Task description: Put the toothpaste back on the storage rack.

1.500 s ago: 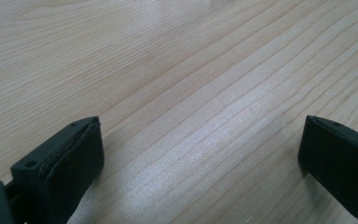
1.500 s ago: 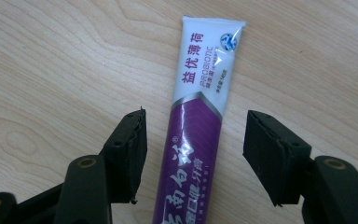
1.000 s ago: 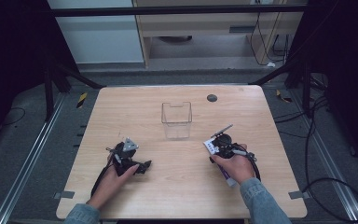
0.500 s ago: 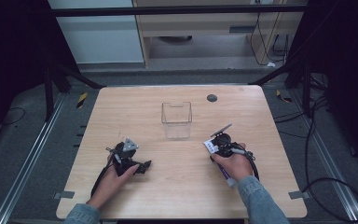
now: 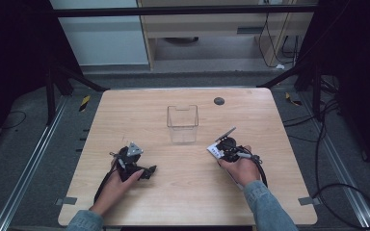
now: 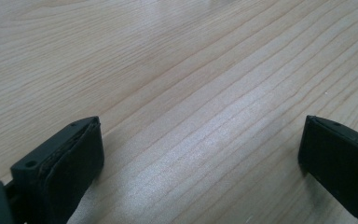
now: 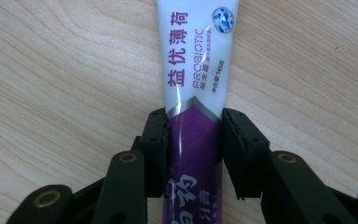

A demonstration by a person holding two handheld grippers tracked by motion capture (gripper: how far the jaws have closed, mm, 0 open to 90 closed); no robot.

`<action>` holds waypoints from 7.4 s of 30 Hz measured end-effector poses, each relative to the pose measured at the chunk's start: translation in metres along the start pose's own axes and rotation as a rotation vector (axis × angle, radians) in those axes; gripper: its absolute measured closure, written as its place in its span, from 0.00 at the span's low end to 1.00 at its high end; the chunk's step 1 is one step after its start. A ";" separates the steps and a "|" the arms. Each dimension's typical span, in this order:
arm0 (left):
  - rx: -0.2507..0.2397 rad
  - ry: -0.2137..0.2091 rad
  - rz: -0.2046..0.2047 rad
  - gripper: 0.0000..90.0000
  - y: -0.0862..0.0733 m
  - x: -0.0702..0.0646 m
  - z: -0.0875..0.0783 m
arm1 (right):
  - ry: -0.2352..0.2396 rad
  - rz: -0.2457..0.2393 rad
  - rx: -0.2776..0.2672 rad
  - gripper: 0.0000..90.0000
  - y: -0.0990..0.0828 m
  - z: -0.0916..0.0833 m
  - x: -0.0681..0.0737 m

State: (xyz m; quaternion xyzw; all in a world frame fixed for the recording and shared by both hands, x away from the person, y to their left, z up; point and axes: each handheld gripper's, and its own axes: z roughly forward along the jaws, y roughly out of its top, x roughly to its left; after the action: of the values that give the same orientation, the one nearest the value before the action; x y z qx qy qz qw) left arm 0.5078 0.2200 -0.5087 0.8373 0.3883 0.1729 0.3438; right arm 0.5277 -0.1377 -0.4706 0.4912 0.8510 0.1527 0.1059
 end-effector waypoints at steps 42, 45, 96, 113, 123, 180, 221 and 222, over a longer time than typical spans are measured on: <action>0.002 0.000 0.002 0.00 0.000 0.000 0.000 | 0.076 0.077 -0.221 0.87 0.003 -0.053 -0.025; 0.000 0.000 0.000 0.00 0.000 0.000 0.000 | 0.079 0.080 -0.239 0.87 0.003 -0.057 -0.027; 0.002 -0.001 0.002 0.00 0.000 0.000 0.000 | 0.067 0.123 -0.588 0.87 0.080 -0.116 -0.029; 0.000 0.000 0.001 0.00 0.000 0.000 0.000 | 0.064 0.119 -0.722 0.87 0.130 -0.128 -0.009; -0.002 0.000 0.000 0.00 0.000 0.000 0.000 | 0.046 0.118 -0.770 0.87 0.152 -0.126 0.000; -0.002 -0.001 0.001 0.00 0.000 0.000 0.000 | 0.065 0.069 -0.803 0.87 0.192 -0.075 0.044; 0.000 -0.001 0.002 0.00 0.000 0.000 0.000 | 0.061 0.048 -0.750 0.86 0.185 -0.048 0.048; -0.001 0.000 0.002 0.00 0.000 0.000 0.000 | 0.061 0.046 -0.752 0.86 0.185 -0.048 0.048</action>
State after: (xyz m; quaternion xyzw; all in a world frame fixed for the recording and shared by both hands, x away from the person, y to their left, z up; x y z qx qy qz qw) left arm 0.5080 0.2201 -0.5086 0.8377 0.3872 0.1733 0.3439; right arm 0.6364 -0.0166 -0.3603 0.4320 0.7270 0.4714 0.2502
